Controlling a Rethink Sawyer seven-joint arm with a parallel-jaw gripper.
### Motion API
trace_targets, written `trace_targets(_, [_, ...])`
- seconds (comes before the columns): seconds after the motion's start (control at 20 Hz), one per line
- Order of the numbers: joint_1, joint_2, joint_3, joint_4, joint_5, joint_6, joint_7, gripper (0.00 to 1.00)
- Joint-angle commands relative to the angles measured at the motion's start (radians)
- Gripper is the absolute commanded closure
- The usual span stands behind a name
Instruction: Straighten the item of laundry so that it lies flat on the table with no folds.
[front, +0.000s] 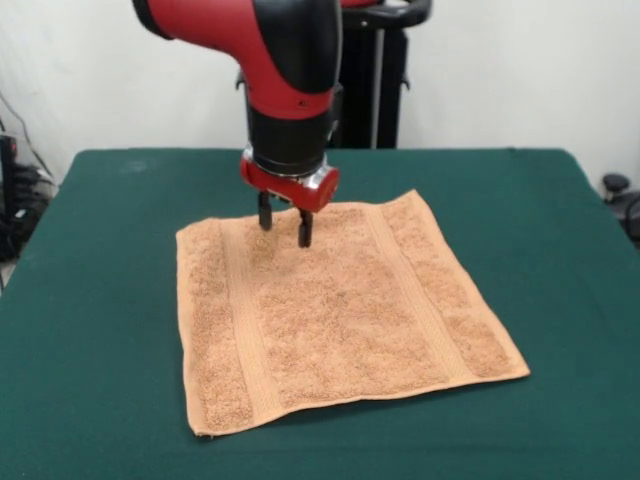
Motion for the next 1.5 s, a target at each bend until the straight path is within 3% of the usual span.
trace_targets(0.05, [-0.012, 0.014, 0.159, 0.117, -0.101, -0.088, -0.001, 0.00])
trace_targets(0.5, [-0.040, 0.042, 0.156, 0.060, -0.186, -0.089, 0.012, 0.00])
trace_targets(0.8, [-0.065, 0.011, 0.177, 0.038, -0.207, -0.025, 0.001, 0.00])
trace_targets(1.5, [-0.202, 0.053, 0.218, -0.067, -0.297, 0.027, -0.097, 0.00])
